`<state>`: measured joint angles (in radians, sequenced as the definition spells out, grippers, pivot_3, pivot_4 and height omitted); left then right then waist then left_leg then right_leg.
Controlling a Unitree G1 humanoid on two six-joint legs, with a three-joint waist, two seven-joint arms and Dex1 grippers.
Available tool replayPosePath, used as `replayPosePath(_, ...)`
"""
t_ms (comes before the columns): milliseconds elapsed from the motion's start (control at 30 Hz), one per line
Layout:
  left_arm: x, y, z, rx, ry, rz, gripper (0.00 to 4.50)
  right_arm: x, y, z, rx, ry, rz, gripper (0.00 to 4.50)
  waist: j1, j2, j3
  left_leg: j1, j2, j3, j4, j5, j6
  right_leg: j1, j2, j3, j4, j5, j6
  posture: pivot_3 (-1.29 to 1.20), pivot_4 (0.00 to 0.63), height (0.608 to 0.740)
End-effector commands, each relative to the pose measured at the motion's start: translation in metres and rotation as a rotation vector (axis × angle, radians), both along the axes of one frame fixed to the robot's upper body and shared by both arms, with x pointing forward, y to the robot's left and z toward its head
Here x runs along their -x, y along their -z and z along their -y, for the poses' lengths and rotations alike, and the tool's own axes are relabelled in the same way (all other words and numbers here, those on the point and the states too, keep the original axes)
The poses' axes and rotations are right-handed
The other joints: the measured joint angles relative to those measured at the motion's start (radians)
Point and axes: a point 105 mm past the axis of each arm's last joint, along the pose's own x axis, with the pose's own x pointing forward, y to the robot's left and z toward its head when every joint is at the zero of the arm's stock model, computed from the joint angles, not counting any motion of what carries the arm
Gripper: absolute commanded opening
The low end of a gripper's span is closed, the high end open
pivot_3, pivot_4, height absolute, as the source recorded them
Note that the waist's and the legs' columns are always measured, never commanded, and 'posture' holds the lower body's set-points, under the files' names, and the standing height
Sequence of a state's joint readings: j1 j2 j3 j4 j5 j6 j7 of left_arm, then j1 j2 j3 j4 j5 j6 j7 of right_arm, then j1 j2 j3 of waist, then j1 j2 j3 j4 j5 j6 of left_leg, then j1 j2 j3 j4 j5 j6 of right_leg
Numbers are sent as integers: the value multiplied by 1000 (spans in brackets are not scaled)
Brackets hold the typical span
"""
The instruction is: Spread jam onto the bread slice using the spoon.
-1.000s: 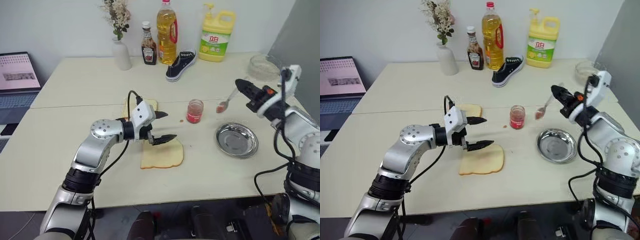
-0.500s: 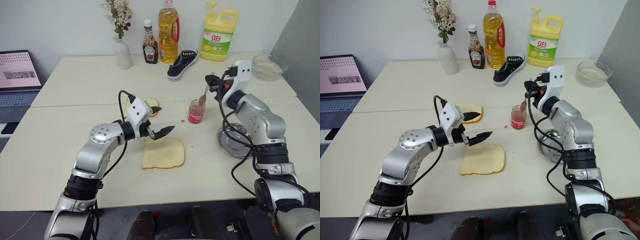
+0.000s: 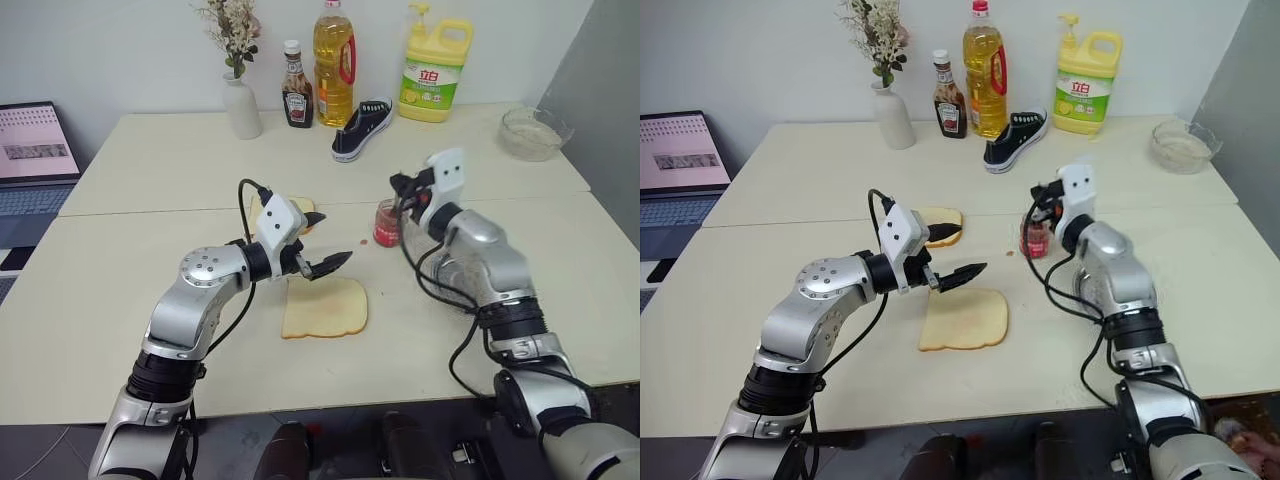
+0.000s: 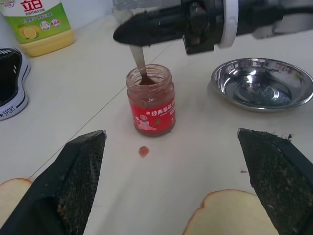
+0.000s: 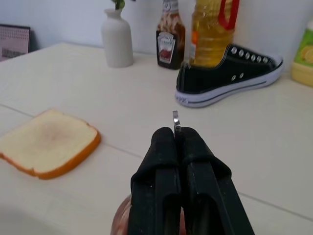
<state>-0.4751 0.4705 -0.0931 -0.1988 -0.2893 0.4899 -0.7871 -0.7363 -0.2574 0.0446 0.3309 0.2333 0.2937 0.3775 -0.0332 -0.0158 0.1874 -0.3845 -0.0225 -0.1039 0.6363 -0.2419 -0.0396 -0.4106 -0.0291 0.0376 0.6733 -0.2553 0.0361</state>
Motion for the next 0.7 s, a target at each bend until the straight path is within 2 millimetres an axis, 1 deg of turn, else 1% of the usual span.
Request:
replayPosePath(33, 4, -17, 1, 11, 15, 62, 4500, 2, -3, -1, 33, -9, 56, 30, 0, 0, 0, 0, 0, 0, 0, 0, 0, 0, 0, 0, 0, 0, 0, 0, 150, 740)
replayPosePath(133, 4, -17, 0, 11, 14, 64, 4500, 4, 6, -3, 23, -11, 21, 30, 0, 0, 0, 0, 0, 0, 0, 0, 0, 0, 0, 0, 0, 0, 0, 0, 150, 740)
replayPosePath(200, 5, -17, 0, 10, 13, 64, 4500, 5, 7, -4, -39, -9, -14, 30, 0, 0, 0, 1, 0, 0, 0, 0, 0, 0, 0, 0, 0, 0, 0, 0, 150, 740)
replayPosePath(300, 5, -15, 0, 8, 11, 64, 4500, 2, 1, -3, -161, 13, -67, 30, 0, 0, 0, 1, 0, 0, 0, 0, 0, 0, 0, 0, 1, 0, 0, 0, 150, 740)
replayPosePath(533, 4, -15, 0, 11, 6, 68, 4500, -9, -13, 9, -424, 76, -197, 30, 0, 0, 0, 1, 0, 0, 0, 0, 0, 0, 0, 0, 1, 0, 0, 0, 150, 740)
replayPosePath(700, 4, -14, 0, 12, 6, 67, 4500, -11, -25, 16, -530, 98, -230, 30, -1, 0, 0, 1, 0, 0, -1, 0, 0, 0, 0, 0, 1, 0, 0, 0, 150, 740)
